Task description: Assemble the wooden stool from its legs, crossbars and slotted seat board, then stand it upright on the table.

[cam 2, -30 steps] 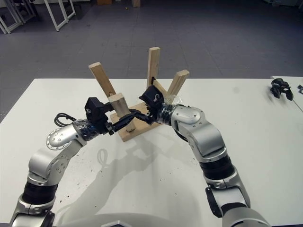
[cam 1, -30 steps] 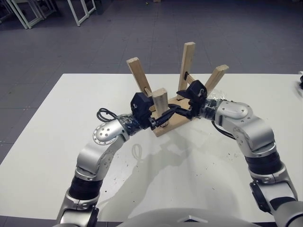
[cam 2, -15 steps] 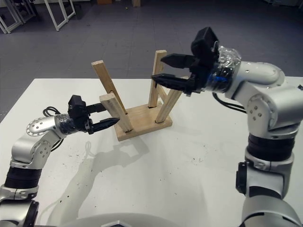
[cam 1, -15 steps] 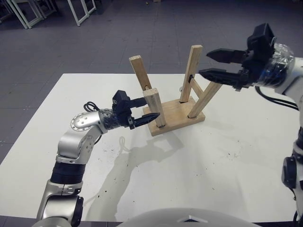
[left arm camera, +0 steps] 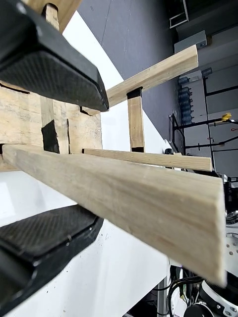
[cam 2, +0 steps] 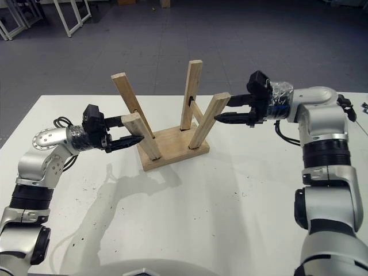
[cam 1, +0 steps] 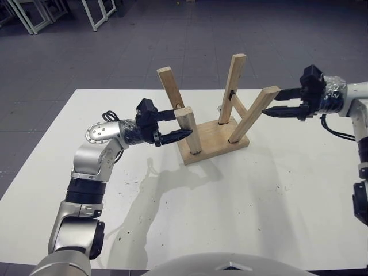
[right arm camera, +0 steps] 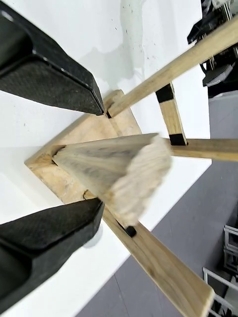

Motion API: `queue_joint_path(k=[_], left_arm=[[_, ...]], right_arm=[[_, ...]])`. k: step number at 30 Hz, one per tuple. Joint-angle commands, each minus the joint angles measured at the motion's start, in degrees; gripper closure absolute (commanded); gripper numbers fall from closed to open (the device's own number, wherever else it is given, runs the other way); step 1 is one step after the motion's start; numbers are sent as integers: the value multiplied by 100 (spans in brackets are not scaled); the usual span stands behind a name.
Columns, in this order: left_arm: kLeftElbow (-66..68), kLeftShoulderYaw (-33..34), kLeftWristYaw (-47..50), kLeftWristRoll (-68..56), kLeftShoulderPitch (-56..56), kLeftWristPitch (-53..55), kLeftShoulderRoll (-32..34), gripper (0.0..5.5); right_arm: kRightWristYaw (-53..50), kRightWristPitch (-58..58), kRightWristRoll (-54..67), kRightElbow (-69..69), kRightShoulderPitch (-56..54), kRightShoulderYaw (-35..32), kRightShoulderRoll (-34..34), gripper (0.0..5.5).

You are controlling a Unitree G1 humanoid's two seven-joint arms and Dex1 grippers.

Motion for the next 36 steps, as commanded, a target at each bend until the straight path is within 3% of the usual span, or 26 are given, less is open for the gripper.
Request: queue_joint_path(k=[1,7,10,15,18,21,24,26,28,31,33,36], left_arm=[[226,-70,-176,145,-230,-95,-21,225],[445,-167,-671,10,-148,91,3,225],[536,-195,-812,37,-45,143,38,270],[493,-108,-1070,-208,130,723,299,347],[57,70,-1323,-761,271,1564,656,392],[-473,545,-1398,-1867,87,3155,1146,393],[164,697,-1097,-2464,-617,4603,1208,393],[1436,814,-527,-2519,-1284,5591,781,393],[2729,875,-20,-2333,-1727,6228,309,393],[4126,1078,490,-2080,-2058,6430,-104,339],[5138,1865,895,-2282,-2335,6055,-175,334],[6044,3113,1529,-2791,-2557,5249,-105,334]], right_arm=[[116,-385,-285,682,-408,164,365,246],[448,-350,-329,401,-14,320,594,246],[524,-215,-295,104,235,380,622,243],[691,289,-96,-640,709,445,564,330],[969,1160,517,-1557,919,317,293,386],[1097,3114,1900,-2440,686,-159,23,417],[657,4687,2351,-1591,-4,-495,263,437],[-108,5438,2080,-172,-504,-640,595,440],[-614,5654,1844,857,-706,-666,845,398],[-1409,5217,1747,2094,-895,-1149,1286,333],[-2218,4531,1962,2871,-945,-1931,1512,290],[-3326,3594,2631,3533,-871,-3252,1717,290]])
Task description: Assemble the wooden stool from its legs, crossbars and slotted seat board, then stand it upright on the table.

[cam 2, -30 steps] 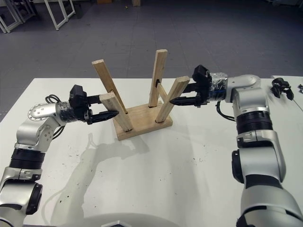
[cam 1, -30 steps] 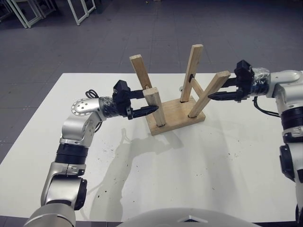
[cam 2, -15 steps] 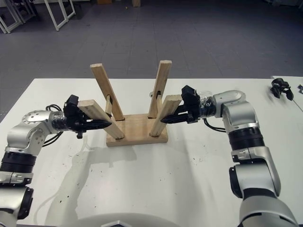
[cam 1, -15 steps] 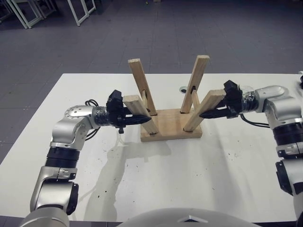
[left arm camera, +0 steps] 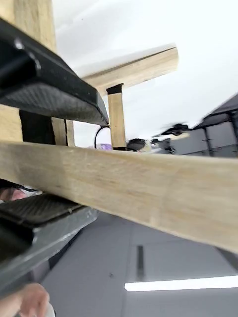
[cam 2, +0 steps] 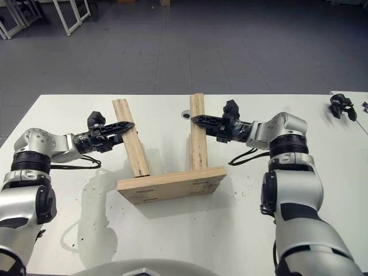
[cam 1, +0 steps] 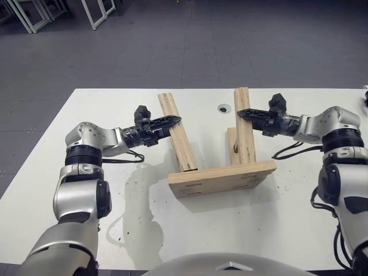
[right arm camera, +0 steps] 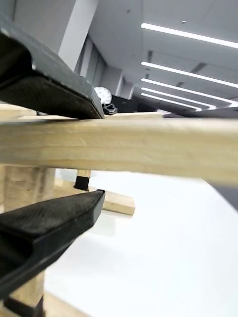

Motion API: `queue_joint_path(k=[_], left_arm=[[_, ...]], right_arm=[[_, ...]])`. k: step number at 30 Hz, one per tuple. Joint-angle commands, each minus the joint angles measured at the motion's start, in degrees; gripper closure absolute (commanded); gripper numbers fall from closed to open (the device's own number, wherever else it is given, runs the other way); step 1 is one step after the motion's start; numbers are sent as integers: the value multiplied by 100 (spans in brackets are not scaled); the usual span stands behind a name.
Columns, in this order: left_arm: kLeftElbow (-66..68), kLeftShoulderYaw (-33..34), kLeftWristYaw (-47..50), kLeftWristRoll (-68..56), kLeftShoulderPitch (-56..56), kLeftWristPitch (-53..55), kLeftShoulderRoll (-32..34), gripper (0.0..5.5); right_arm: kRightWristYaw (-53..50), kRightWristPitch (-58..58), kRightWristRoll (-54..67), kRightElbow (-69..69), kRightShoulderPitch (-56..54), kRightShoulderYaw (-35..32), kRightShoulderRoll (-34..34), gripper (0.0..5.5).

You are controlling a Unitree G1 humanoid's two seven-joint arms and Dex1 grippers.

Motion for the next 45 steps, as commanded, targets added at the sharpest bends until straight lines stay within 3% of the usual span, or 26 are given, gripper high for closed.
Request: queue_joint_path(k=[1,4,8,13,17,20,25,29,40,45], left_arm=[[913,1410,818,-543,-331,-890,147,334],[905,1978,1369,-599,-158,-1566,164,334],[-1069,1668,1382,6,1085,-2452,55,334],[-5365,669,284,689,3952,-3867,-141,334],[-6856,-109,-384,1541,5394,-4848,340,334],[-7476,-315,-866,1913,6162,-5285,686,334],[-7806,-521,-1349,2199,6536,-5699,1152,334],[-7545,-705,-1546,2384,6354,-5974,1355,334],[-6998,-1774,-1330,2748,5332,-6129,1018,334],[-6707,-2053,-1382,2754,5041,-5972,967,348]], right_arm=[[-1215,-962,726,655,-21,-1445,186,290],[-1862,-1359,956,635,195,-2037,240,290],[-2122,-993,737,-406,798,-1898,-21,290],[-1664,263,975,-4453,2745,-795,-489,290],[-573,-543,184,-6210,3743,509,-1594,290],[240,-1218,-379,-6770,4133,1033,-2532,290],[1205,-2282,-1164,-6945,4395,1600,-3462,290],[1560,-2603,-1353,-7158,4598,1837,-3637,290],[1415,-2841,-1671,-7236,3857,2745,-2568,290],[1627,-3065,-1878,-6941,3830,3034,-2463,304]])
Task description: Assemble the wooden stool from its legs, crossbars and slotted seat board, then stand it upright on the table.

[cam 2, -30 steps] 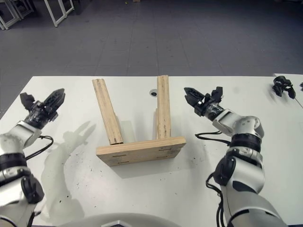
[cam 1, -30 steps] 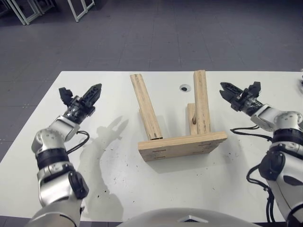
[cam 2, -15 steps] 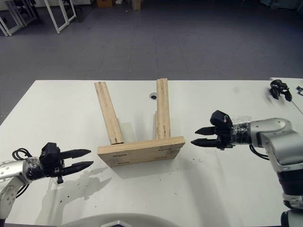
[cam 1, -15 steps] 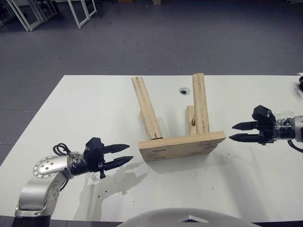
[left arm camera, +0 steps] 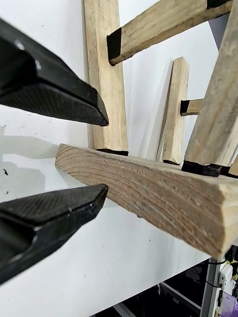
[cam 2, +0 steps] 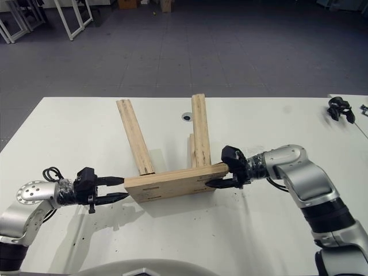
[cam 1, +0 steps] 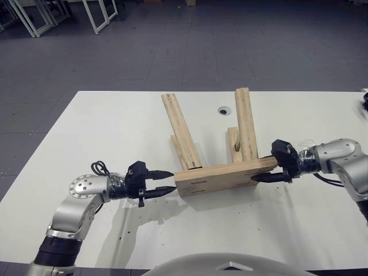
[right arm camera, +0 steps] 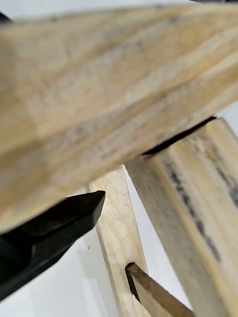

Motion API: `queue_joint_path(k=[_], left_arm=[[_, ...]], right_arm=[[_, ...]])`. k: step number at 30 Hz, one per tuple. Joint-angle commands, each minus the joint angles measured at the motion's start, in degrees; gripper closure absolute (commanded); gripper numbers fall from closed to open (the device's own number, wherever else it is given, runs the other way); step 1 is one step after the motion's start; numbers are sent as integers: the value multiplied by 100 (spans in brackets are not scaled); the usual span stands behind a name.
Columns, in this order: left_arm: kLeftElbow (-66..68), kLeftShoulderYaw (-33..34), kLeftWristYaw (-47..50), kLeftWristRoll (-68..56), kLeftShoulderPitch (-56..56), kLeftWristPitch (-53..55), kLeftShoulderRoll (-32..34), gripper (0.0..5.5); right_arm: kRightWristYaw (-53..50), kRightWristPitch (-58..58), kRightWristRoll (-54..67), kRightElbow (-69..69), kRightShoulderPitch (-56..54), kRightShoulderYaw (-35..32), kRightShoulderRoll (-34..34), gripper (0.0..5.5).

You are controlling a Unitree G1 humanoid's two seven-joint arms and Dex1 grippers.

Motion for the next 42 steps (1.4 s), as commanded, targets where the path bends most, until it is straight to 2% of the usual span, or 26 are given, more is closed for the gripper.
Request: queue_joint_path(k=[1,4,7,14,23,26,31,35,37,39,42], left_arm=[[129,-246,-53,-15,-221,203,-24,354],[76,-333,-273,10,-128,234,204,365],[179,-279,-419,-14,-207,187,340,321],[962,-390,27,423,-844,-114,27,231],[1242,-543,-346,-3,-1334,131,-397,231],[1380,-595,-635,-149,-1429,457,-262,279],[1224,-381,-1144,-1107,-1657,1963,116,348],[1001,426,-1047,-2845,-2512,4079,379,381],[1486,970,-611,-3694,-3216,5190,337,381],[2436,1504,171,-4274,-4095,6213,171,381],[3669,1872,1210,-4291,-4950,7290,-174,381]], right_arm=[[150,-181,-195,221,-26,234,75,313],[234,-322,-289,349,27,288,64,355],[299,-365,-286,354,83,257,43,379],[443,-418,-205,249,6,284,101,389],[549,-503,-245,357,-232,386,243,396],[697,-24,289,352,-346,132,334,396],[1029,1457,1570,677,-855,-559,522,396],[1072,3243,2829,1222,-1590,-1219,646,399],[665,4225,3258,1943,-2099,-1720,912,409],[-159,5018,3454,2818,-2745,-2467,1367,419],[-1743,5646,3139,3800,-3439,-3459,2066,422]])
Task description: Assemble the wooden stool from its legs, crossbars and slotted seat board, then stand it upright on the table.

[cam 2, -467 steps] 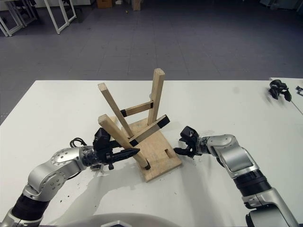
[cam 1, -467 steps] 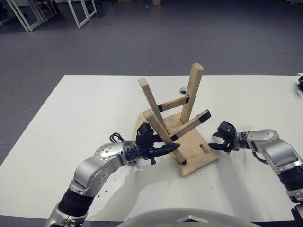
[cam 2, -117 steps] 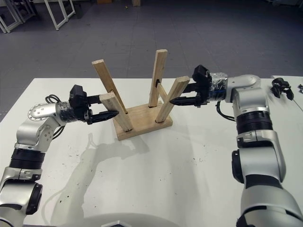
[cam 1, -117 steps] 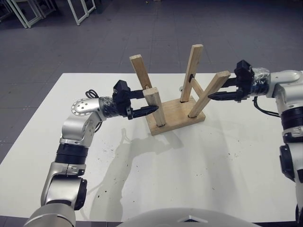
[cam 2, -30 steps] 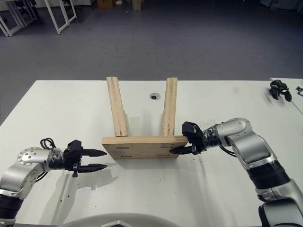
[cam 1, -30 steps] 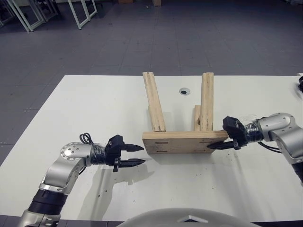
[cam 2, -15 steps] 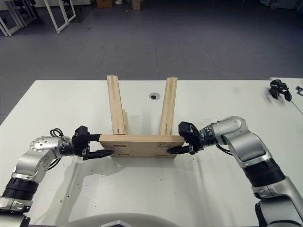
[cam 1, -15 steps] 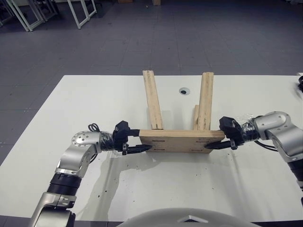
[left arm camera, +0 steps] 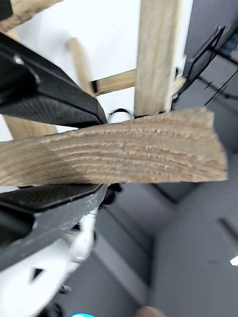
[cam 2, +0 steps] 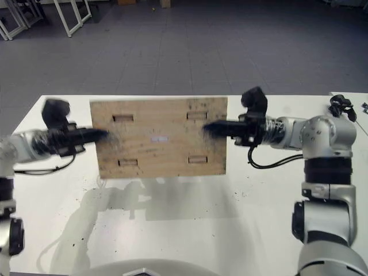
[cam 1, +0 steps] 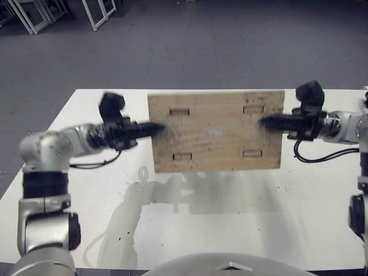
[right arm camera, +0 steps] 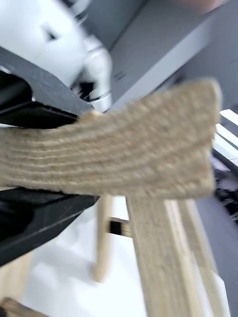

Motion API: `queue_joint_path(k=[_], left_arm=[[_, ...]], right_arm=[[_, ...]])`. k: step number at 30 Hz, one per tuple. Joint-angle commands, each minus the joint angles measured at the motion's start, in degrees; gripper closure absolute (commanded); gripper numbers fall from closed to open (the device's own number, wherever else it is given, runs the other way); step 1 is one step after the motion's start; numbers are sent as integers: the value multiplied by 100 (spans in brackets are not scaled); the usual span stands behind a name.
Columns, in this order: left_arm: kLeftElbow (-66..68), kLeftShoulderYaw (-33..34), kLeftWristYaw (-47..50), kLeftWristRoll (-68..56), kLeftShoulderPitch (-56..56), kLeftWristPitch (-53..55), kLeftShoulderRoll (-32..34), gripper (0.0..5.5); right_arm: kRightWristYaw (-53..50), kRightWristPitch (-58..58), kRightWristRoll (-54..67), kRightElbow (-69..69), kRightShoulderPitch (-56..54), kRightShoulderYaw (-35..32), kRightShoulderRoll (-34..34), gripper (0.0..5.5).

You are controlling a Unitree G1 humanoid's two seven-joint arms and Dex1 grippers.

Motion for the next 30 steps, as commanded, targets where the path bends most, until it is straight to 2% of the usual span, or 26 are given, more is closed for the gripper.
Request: queue_joint_path(k=[1,4,9,15,18,20,22,24,28,30], left_arm=[[1480,500,1149,-30,-996,1123,-453,360],[2659,726,1943,456,-1252,1174,-807,318],[4710,1774,2966,552,-1915,252,-957,314],[5280,3008,3565,162,-1988,-644,-920,314],[4839,3448,4249,158,-1532,-1443,-1123,314],[3811,3461,4557,292,-1067,-1871,-1425,314],[1761,3184,4949,786,-252,-2923,-2113,314],[-248,2693,5008,1844,638,-4830,-2908,314],[-2350,823,5186,4256,2291,-6945,-3407,314],[-2852,337,5328,5007,2801,-7555,-3572,314]], right_arm=[[-1966,639,-510,1404,-967,-1182,750,385],[-3279,530,-936,2536,-1300,-1855,1185,335],[-4471,-782,-756,3898,-1721,-2816,1626,252],[-5220,-2314,96,4142,-1712,-4057,1872,252],[-5939,-3217,334,3474,-1440,-4413,2326,252],[-6273,-3490,199,2628,-1136,-4190,2637,252],[-6329,-3949,-433,1364,-549,-3423,2833,252],[-6050,-4748,-1437,70,230,-2278,2878,252],[-5901,-6243,-3197,-1462,1616,-535,2801,252],[-6074,-6649,-3867,-1835,2126,16,2731,252]])
